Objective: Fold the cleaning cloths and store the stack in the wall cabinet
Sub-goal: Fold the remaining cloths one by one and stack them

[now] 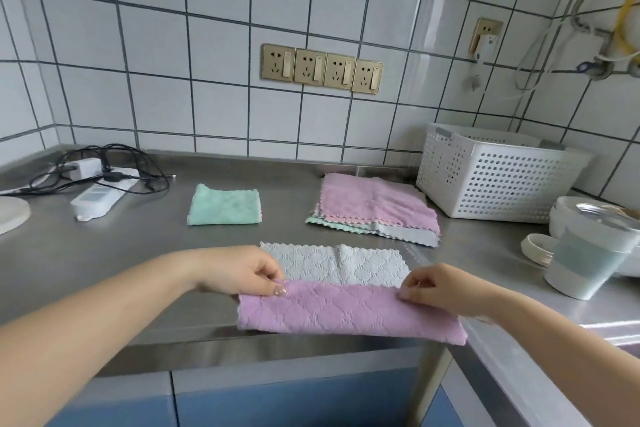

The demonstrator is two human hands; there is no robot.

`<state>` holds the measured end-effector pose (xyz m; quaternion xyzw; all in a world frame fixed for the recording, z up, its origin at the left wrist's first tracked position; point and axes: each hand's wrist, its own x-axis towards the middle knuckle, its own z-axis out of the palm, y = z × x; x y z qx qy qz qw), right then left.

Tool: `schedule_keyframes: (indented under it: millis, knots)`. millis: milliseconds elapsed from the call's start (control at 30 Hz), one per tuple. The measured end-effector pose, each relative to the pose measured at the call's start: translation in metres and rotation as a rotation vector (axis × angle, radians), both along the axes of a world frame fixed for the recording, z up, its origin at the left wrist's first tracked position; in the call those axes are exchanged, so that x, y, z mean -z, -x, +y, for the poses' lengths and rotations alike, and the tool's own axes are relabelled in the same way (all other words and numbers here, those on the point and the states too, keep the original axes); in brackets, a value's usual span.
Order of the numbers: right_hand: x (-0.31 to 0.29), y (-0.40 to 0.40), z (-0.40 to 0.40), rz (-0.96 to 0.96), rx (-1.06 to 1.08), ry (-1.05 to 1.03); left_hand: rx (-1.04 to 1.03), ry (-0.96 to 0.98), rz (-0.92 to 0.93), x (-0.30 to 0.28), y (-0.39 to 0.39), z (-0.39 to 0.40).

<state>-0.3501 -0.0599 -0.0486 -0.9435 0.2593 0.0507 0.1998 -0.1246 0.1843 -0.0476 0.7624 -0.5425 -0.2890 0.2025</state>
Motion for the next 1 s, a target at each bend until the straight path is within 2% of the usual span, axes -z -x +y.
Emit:
schedule_keyframes:
  millis: [67,167,367,500,700,1000]
  knots:
    - [-0.001,0.003,-0.001,-0.064,0.033,-0.05,-0.051,0.009,0.097,0.003,-0.002,0.007]
    - [0.004,0.003,-0.008,-0.184,0.118,-0.094,-0.208,0.121,0.14,0.012,-0.007,0.007]
    - [0.023,-0.018,-0.021,-0.348,0.256,-0.051,-0.469,0.325,0.277,0.027,-0.019,0.0]
    - [0.035,-0.035,-0.031,-0.421,0.3,0.064,-0.538,0.403,0.184,0.034,-0.03,-0.011]
    - [0.039,-0.056,-0.044,-0.343,0.295,0.159,-0.589,0.483,0.115,0.042,-0.045,-0.028]
    - [0.045,-0.077,-0.068,-0.322,0.357,0.126,-0.608,0.434,-0.011,0.051,-0.068,-0.053]
